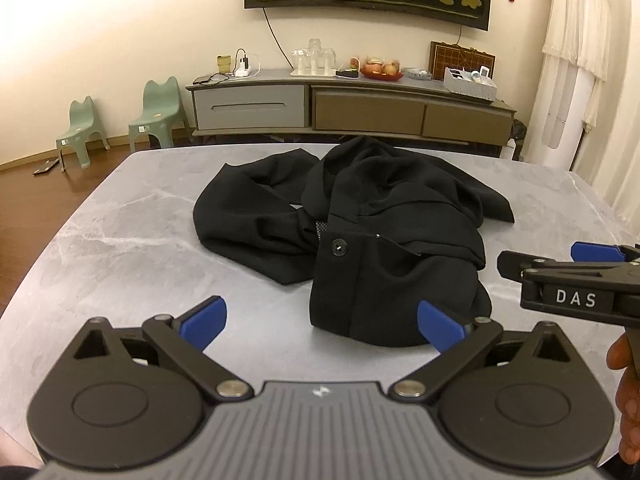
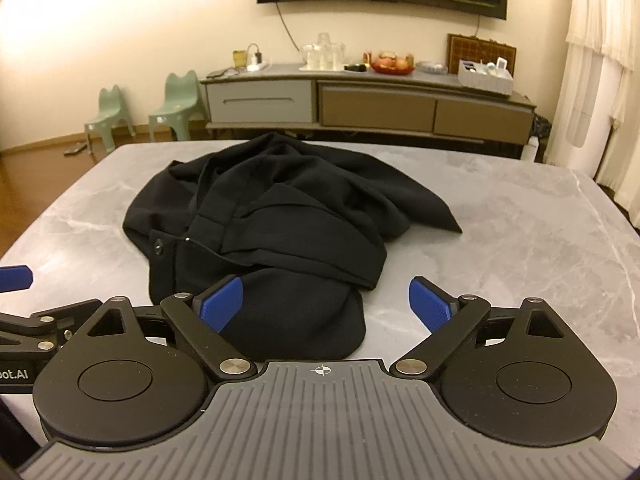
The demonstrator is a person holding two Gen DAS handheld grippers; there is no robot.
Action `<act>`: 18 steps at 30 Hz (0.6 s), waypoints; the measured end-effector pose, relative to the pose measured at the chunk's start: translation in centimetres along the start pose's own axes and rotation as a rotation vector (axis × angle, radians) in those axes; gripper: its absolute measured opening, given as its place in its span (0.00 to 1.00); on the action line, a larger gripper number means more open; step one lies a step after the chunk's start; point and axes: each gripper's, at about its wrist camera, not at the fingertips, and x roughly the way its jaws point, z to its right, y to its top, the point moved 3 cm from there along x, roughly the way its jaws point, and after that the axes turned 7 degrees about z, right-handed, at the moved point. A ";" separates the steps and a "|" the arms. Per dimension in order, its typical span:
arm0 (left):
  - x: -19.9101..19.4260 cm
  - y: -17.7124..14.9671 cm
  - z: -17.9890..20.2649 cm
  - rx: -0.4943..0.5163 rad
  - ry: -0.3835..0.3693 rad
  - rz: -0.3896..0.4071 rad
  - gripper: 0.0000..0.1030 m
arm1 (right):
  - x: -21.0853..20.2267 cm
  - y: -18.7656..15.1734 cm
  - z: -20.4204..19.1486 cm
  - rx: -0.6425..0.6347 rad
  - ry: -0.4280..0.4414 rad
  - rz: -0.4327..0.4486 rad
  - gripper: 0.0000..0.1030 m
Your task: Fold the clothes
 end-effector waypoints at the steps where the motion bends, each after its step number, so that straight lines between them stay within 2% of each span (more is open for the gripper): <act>1: 0.3 0.1 -0.1 0.001 0.001 -0.003 1.00 | 0.3 0.0 0.0 0.000 0.000 -0.003 0.91; 7: 3.0 0.6 -0.8 0.003 0.014 -0.028 1.00 | 2.4 0.2 0.0 -0.007 -0.002 -0.025 0.91; 13: 7.8 0.6 -1.4 0.029 0.027 -0.077 1.00 | 5.9 0.5 0.3 -0.026 0.001 -0.065 0.92; 18: 12.4 0.1 -1.0 0.031 0.009 -0.119 1.00 | 9.1 0.8 2.1 -0.051 0.060 -0.094 0.98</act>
